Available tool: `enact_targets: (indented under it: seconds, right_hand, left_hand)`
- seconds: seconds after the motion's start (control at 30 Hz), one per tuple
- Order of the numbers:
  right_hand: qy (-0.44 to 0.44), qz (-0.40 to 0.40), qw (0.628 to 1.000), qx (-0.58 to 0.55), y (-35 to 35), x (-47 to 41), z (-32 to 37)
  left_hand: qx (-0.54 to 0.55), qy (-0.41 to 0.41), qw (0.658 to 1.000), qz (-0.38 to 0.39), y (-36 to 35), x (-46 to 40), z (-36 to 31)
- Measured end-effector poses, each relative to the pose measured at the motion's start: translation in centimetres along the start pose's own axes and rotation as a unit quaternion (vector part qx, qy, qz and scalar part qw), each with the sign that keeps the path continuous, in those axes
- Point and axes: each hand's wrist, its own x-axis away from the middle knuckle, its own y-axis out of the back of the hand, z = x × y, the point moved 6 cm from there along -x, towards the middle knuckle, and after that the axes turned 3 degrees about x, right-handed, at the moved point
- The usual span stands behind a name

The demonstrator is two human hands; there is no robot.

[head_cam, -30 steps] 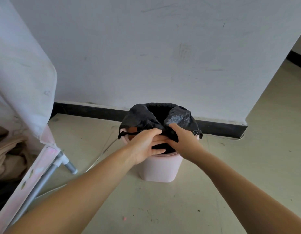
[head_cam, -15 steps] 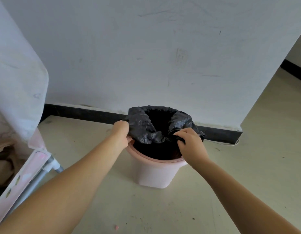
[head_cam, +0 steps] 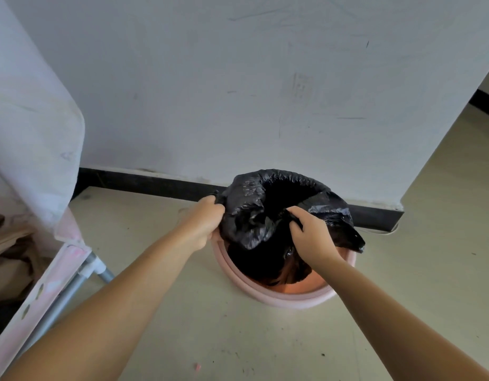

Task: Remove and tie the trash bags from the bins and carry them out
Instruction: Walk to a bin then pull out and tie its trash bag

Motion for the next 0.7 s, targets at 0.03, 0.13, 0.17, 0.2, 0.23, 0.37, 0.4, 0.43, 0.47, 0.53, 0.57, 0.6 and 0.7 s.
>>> enact_targets:
  seconds: [0.03,0.13,0.17,0.2,0.23,0.37,0.4,0.43,0.47,0.53,0.57,0.6,0.7]
  right_hand:
    - [0.0,0.003,1.0,0.008,-0.1,0.0,-0.2]
    - [0.012,0.014,0.998,0.064,-0.4,0.2,-0.2]
    - [0.012,0.018,0.997,0.075,-0.5,0.3,-0.2]
    - [0.014,0.023,0.996,0.081,-0.6,0.2,-0.2]
    - [0.016,0.03,0.996,0.086,-0.8,0.2,-0.2]
    - [0.034,0.055,0.99,0.124,-1.4,0.3,-0.1]
    - [0.043,0.052,0.987,0.146,-1.4,0.3,0.0]
    - [0.052,0.043,0.981,0.179,-1.2,0.2,0.0]
    - [0.063,0.026,0.972,0.224,-1.0,0.2,0.1]
    - [0.072,-0.019,0.95,0.303,-0.2,0.3,0.2]
    - [0.071,-0.038,0.946,0.315,0.1,0.3,0.3]
    - [0.067,-0.051,0.946,0.312,0.2,0.3,0.3]
    - [0.045,-0.049,0.955,0.288,0.0,-0.1,0.2]
  left_hand:
    - [0.113,0.028,0.993,-0.007,0.4,-0.2,0.3]
    - [0.394,0.076,0.916,-0.014,1.7,-0.6,0.9]
    - [0.456,0.086,0.886,-0.022,2.2,-0.9,1.3]
    - [0.5,0.097,0.86,-0.033,2.7,-1.0,1.7]
    - [0.531,0.107,0.839,-0.052,3.5,-1.1,2.2]
    - [0.563,0.103,0.815,-0.084,5.8,-0.8,2.7]
    - [0.538,0.092,0.834,-0.077,6.0,-0.7,2.5]
    - [0.481,0.079,0.87,-0.073,6.0,-0.9,2.5]
    - [0.408,0.066,0.907,-0.077,5.8,-1.0,2.4]
    - [0.327,0.079,0.939,-0.073,5.2,-1.6,3.3]
    - [0.3,0.084,0.948,-0.072,5.2,-1.9,3.7]
    - [0.276,0.083,0.955,-0.075,5.4,-2.1,3.7]
    - [0.367,0.09,0.923,-0.08,7.4,-2.7,4.2]
